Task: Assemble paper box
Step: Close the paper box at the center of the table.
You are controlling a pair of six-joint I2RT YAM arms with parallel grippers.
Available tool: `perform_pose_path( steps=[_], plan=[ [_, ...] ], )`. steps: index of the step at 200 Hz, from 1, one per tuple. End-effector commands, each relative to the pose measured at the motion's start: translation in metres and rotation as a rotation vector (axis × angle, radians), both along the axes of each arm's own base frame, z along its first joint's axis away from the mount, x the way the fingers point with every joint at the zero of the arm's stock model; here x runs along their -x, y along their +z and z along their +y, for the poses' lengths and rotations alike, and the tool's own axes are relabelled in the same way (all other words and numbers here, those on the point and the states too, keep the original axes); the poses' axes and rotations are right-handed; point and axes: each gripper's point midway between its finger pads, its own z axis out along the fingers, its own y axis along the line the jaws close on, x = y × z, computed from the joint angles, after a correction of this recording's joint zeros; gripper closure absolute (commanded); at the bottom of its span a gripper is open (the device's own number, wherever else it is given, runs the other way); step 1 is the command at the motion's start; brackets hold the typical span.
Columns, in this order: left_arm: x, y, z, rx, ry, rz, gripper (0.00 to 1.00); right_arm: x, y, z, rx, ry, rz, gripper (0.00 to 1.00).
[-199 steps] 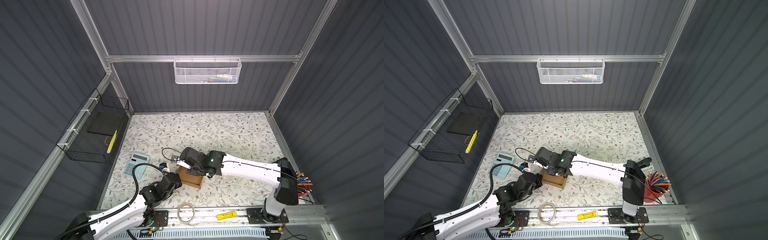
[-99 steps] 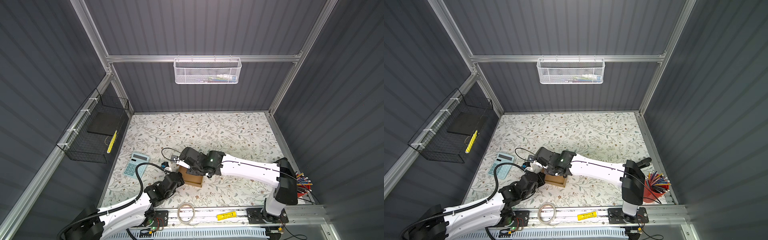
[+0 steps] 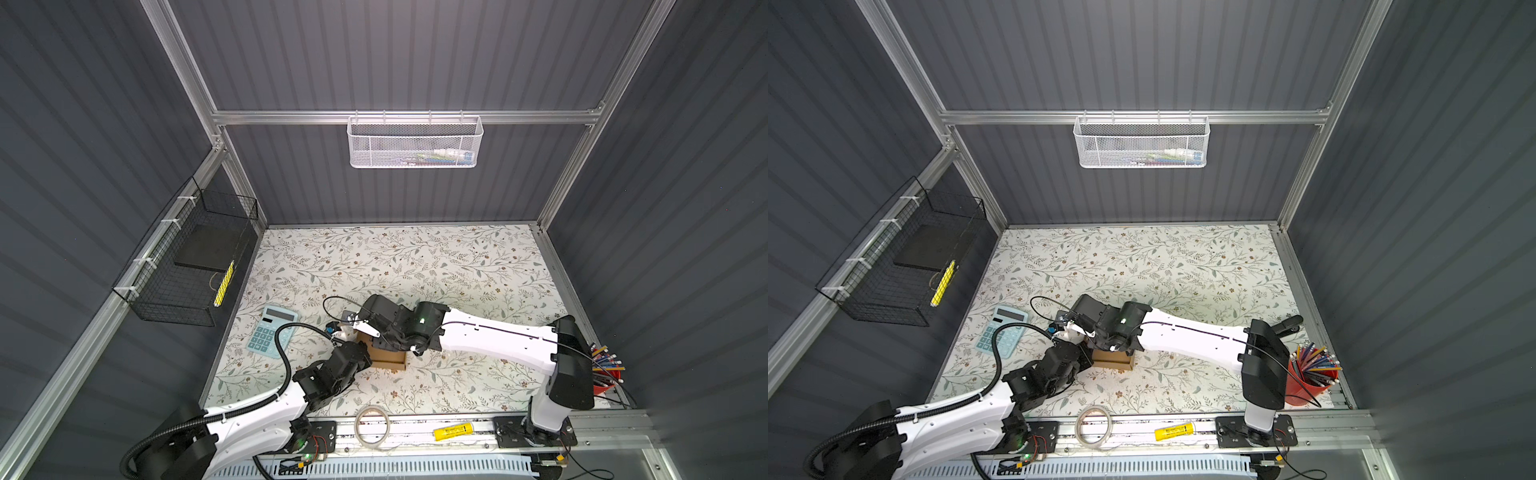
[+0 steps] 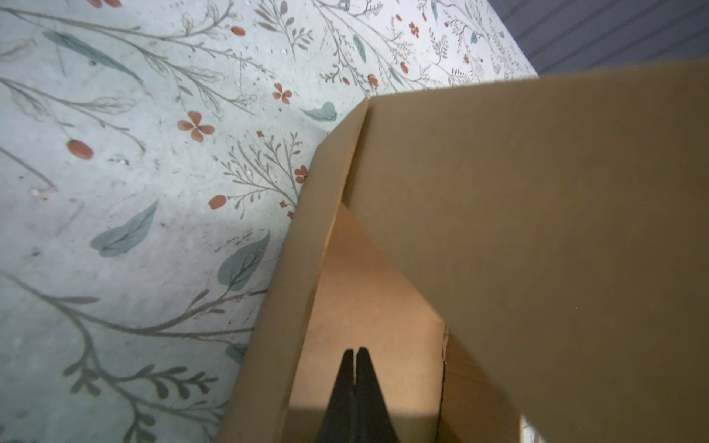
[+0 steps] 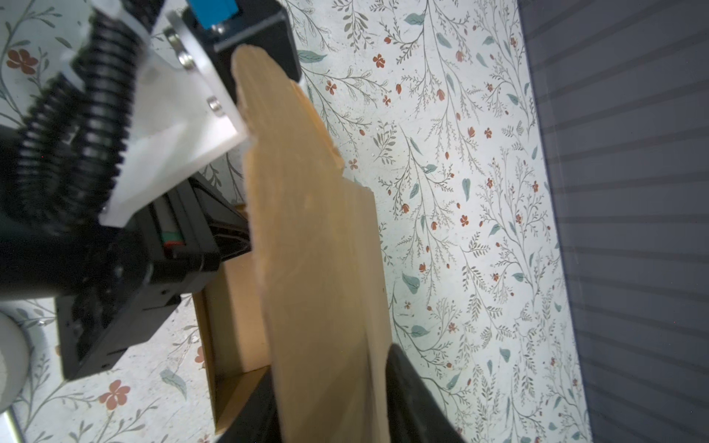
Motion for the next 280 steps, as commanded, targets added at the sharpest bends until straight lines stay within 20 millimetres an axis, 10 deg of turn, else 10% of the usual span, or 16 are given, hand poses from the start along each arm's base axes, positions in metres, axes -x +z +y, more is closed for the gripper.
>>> perform_pose_path(
  steps=[1, 210, 280],
  plan=[
    [0.003, 0.007, 0.014, -0.044, 0.019, -0.015, 1.0, 0.004, -0.011, 0.0, -0.004, -0.007, 0.051, 0.52],
    [0.015, 0.077, 0.081, -0.289, 0.133, -0.051, 0.98, 0.043, -0.039, 0.011, -0.269, -0.095, 0.338, 0.33],
    [0.01, 0.083, 0.074, -0.314, 0.104, -0.064, 0.96, 0.04, -0.067, 0.012, -0.21, -0.107, 0.358, 0.31]
  ],
)
